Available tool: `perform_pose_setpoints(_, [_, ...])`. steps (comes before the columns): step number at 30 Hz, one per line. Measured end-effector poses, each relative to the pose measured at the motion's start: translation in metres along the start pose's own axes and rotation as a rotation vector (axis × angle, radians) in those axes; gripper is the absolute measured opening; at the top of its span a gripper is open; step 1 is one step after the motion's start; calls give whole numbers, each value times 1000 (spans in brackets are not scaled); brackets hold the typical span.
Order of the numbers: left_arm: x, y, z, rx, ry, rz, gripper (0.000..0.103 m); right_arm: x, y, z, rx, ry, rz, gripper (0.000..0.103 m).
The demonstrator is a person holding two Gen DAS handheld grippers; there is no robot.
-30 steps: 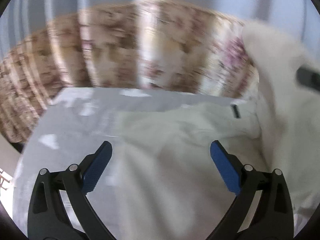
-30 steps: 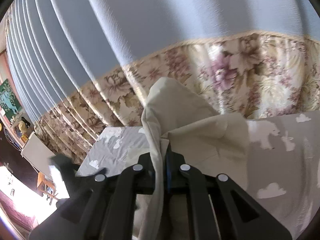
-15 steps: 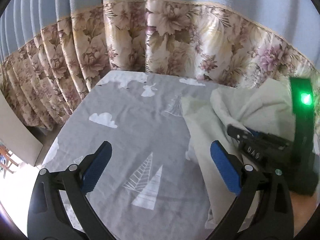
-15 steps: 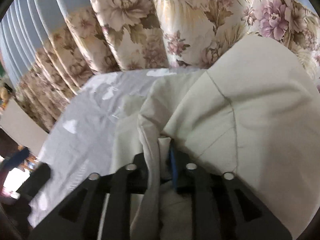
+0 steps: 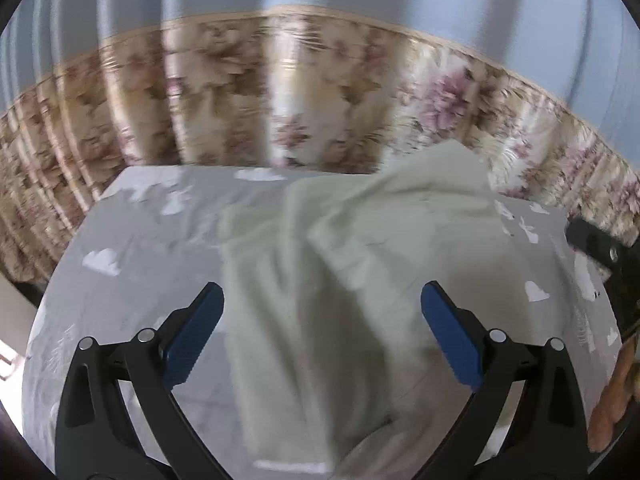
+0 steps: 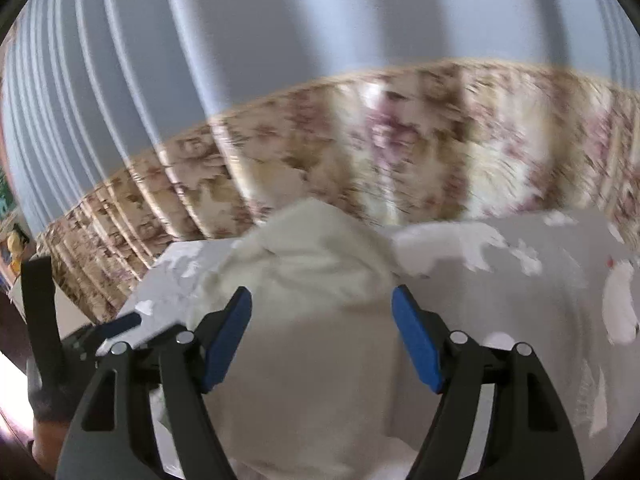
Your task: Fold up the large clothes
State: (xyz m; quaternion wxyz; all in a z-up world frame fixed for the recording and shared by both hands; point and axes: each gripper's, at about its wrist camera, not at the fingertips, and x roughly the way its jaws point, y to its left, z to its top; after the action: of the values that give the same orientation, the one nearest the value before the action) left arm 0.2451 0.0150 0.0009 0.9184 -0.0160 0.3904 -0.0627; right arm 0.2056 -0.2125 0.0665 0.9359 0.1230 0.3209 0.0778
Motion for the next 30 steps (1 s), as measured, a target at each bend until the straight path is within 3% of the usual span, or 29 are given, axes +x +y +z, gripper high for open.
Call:
perform_pose_setpoints(3, [24,-10,9,-2,34,42,98,-5,-25,-10,26,5,-7,73])
perform_pose_setpoints(6, [45,-6,17,-73,79,-4,94,-2,-34,-17,25,19,-12,73])
perform_pose_setpoints(8, [53,-8,20,-95,100,-64,77,0,-38,-19,20,31,-12,73])
perform_pose_setpoints(10, [59,-13,21,-93,110,-84,35,4,-43,-21,23,43,-11,73])
perform_pose_setpoints(12, [65,-18,20,-90,131,-115,7,6,-43,-23,24,55,-8,73])
perform_pose_setpoints(17, [31,-17,23,-51,22,-83,3,10,-25,-21,-27,57,7,73])
perform_pose_setpoints(23, [-26,-11,39,133,-116,97,3,16,8,-21,-98,61,12,73])
perform_pose_setpoints(27, [-23,10,37,172,-96,172,3,29,33,-32,-175,91,-15,73])
perform_pose_setpoints(30, [1,24,21,199,-38,221,3,44,47,-49,-229,121,-46,76])
